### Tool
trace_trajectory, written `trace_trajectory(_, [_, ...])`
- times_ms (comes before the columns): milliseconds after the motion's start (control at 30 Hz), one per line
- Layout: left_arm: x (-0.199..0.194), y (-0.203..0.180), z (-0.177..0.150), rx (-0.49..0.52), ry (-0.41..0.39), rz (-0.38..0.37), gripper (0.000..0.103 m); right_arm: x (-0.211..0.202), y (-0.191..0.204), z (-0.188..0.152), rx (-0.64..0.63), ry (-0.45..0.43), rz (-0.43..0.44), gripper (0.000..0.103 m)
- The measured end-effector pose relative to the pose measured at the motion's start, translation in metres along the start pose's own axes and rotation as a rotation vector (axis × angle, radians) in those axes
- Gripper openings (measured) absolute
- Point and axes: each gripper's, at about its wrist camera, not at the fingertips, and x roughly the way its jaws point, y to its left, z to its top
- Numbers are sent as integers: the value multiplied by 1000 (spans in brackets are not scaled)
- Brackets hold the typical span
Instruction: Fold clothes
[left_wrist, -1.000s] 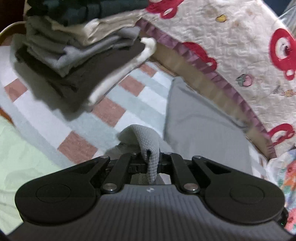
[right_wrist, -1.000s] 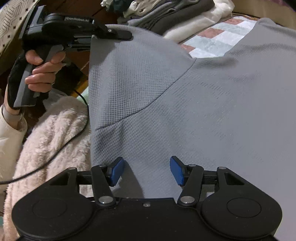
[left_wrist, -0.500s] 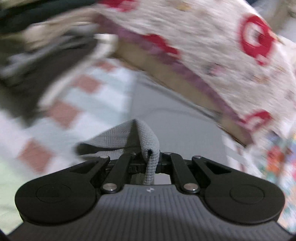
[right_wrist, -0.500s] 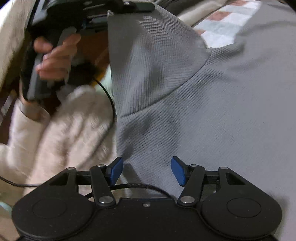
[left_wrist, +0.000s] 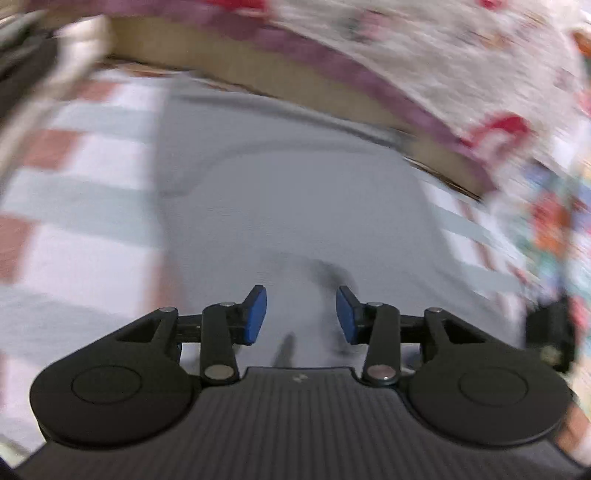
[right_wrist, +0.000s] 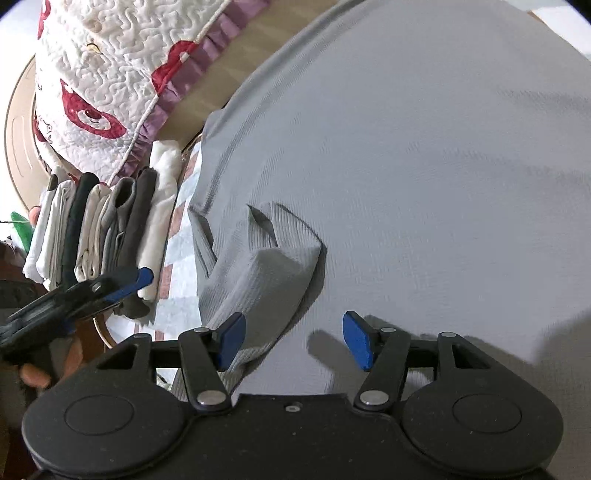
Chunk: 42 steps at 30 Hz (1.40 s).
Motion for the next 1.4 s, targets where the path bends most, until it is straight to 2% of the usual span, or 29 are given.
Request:
trace_trajectory(67, [-2, 19, 2, -57, 6, 37, 39, 6, 7, 1, -13, 12, 12, 65])
trace_trajectory(100, [-6, 25, -1, -62, -1, 32, 39, 4, 11, 0, -24, 16, 25, 65])
trace_trajectory(233, [-11, 21, -27, 7, 26, -17, 41, -2, 24, 9, -45, 1, 68, 65])
trace_trajectory(333, [-5, 3, -52, 78, 96, -54, 41, -3, 30, 16, -17, 1, 104, 65])
trace_trajectory(467, [0, -29, -84, 266, 165, -94, 55, 8, 29, 18, 97, 40, 155, 65])
trace_trajectory(567, [10, -49, -98, 398, 212, -54, 59, 16, 27, 13, 135, 69, 153, 65])
trace_trajectory(700, [17, -53, -107, 420, 246, 24, 61, 27, 29, 7, 103, 115, 90, 65])
trace_trajectory(733, [13, -53, -108, 417, 233, 35, 55, 29, 29, 5, 92, 126, 73, 65])
trace_trajectory(767, [7, -53, -109, 426, 218, 36, 22, 31, 30, 4, 85, 133, 66, 65])
trace_trajectory(800, [-5, -54, -111, 446, 205, 26, 8, 32, 31, 3, 80, 138, 63, 65])
trace_trajectory(867, [-34, -58, -113, 500, 159, 10, 9, 30, 36, 2, 39, 147, 39, 65])
trace_trajectory(933, [-63, -63, -118, 541, 117, 33, 9, 28, 42, 1, -8, 157, 11, 65])
trace_trajectory(1067, [-72, -78, -144, 670, 162, 124, 12, 22, 45, 6, -23, 126, 5, 65])
trace_trajectory(1100, [-69, -77, -147, 673, 177, 146, 13, 22, 46, 8, -35, 114, 0, 65])
trace_trajectory(1200, [-63, -77, -151, 678, 209, 187, 14, 20, 57, 11, -111, 71, -36, 65])
trace_trajectory(1233, [-67, -79, -152, 681, 205, 172, 16, 19, 64, 12, -160, 54, -55, 65])
trace_trajectory(1267, [-70, -80, -152, 689, 199, 150, 20, 17, 75, 11, -226, 5, -101, 64])
trace_trajectory(1333, [-78, -81, -153, 711, 210, 87, 21, 13, 103, 7, -404, -114, -221, 65])
trace_trajectory(1400, [-82, -82, -157, 720, 232, 40, 21, 23, 126, 10, -549, -89, -234, 65])
